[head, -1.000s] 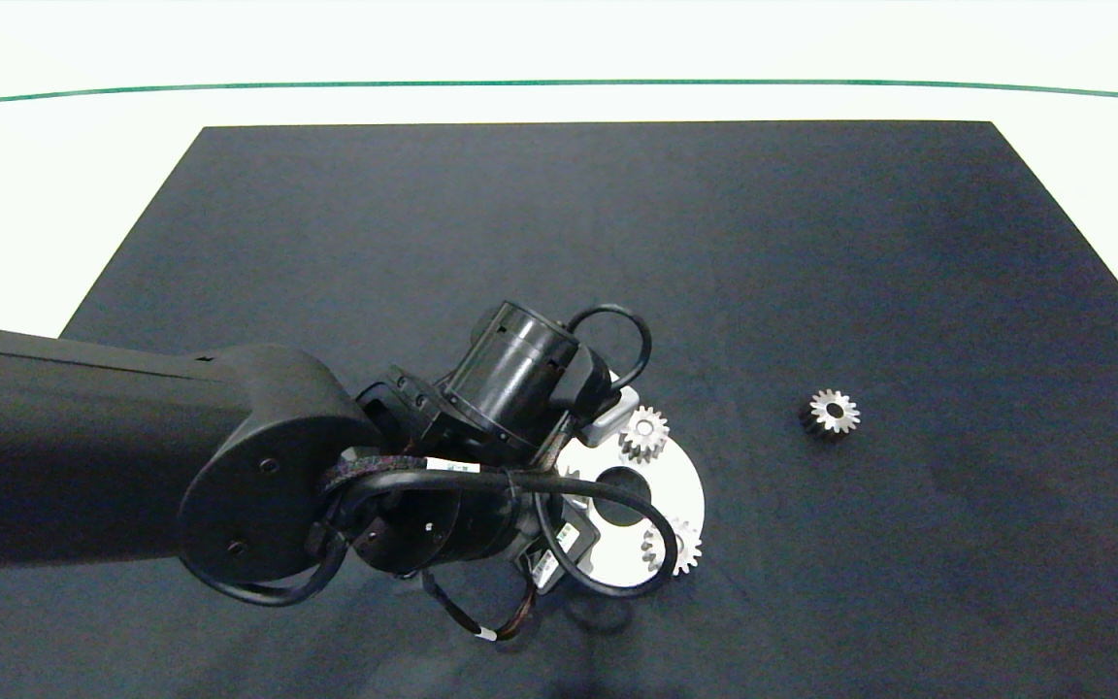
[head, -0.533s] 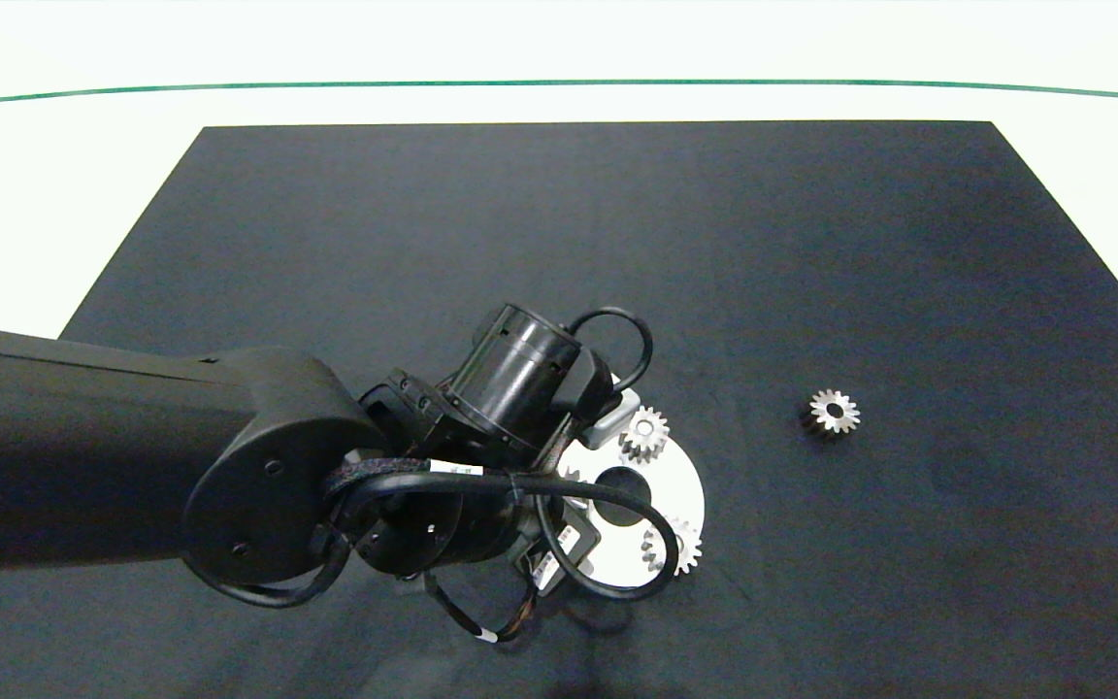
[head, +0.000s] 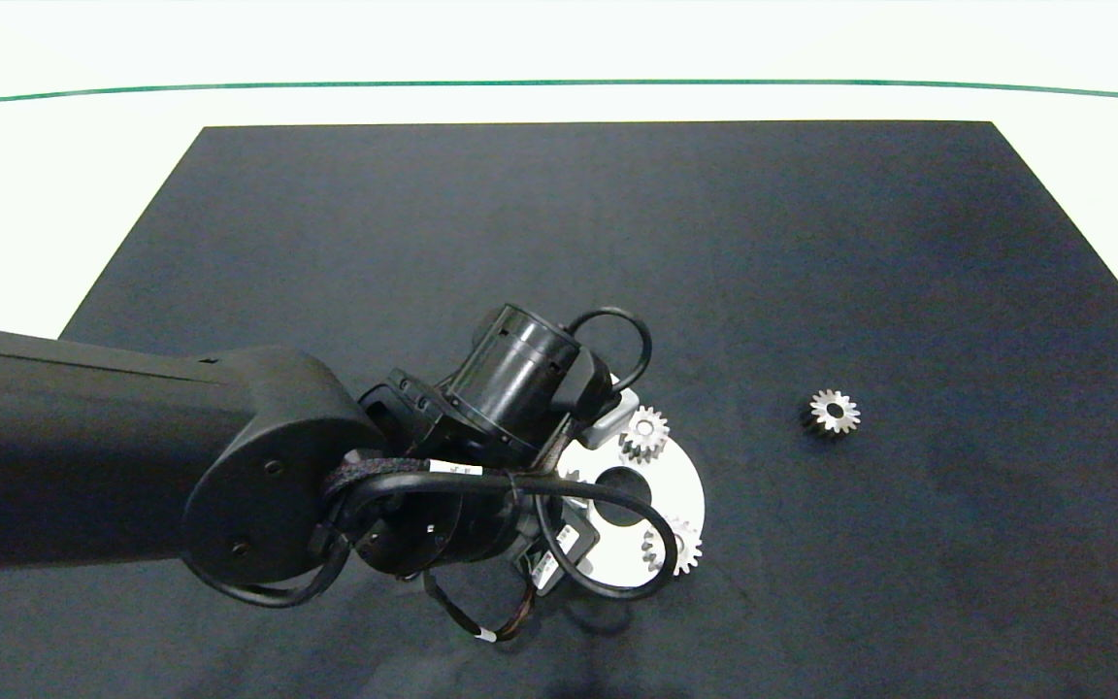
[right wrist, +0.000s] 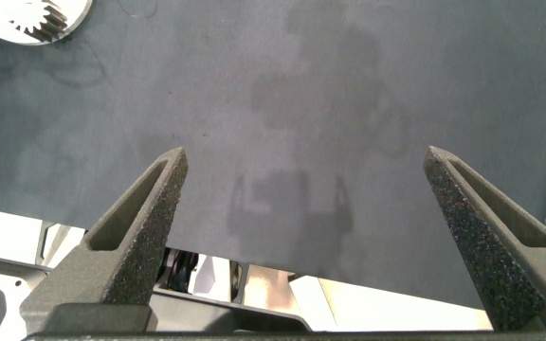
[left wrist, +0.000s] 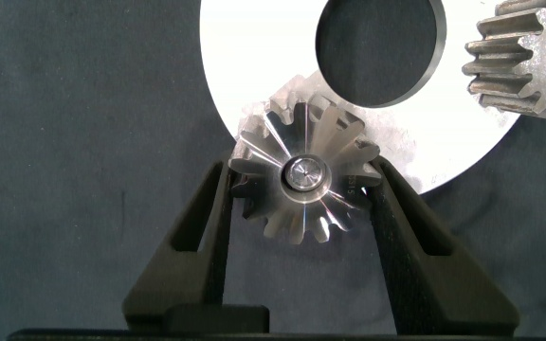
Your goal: Remove an incorrectly installed larger gear and replace it with the correct smaller gear
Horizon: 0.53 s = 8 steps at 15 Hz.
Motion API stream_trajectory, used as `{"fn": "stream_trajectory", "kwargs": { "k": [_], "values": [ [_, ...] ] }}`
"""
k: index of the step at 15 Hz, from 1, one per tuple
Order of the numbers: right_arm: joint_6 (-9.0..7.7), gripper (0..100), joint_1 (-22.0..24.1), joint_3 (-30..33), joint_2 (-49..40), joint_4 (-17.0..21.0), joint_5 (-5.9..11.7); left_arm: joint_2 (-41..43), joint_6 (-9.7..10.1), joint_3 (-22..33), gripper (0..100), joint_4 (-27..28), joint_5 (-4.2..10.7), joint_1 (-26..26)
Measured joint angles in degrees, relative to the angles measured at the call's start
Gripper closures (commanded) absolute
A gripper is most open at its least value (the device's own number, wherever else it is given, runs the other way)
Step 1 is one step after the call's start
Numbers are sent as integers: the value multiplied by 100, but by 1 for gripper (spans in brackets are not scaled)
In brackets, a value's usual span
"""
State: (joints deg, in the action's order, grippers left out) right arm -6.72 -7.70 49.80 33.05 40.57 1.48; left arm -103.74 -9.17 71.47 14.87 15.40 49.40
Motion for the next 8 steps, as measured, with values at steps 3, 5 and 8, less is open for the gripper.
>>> {"fn": "stream_trajectory", "kwargs": {
  "k": [3, 5, 8],
  "values": [
    [0, 0, 0, -5, -1, -2, 0, 0, 10, -1, 69, 15, -2, 16],
    [0, 0, 0, -5, -6, 0, -5, 2, 10, -4, 69, 23, -2, 24],
    [0, 0, -1, -5, -6, -2, -2, 20, 0, 5, 69, 34, -10, 27]
  ]
}}
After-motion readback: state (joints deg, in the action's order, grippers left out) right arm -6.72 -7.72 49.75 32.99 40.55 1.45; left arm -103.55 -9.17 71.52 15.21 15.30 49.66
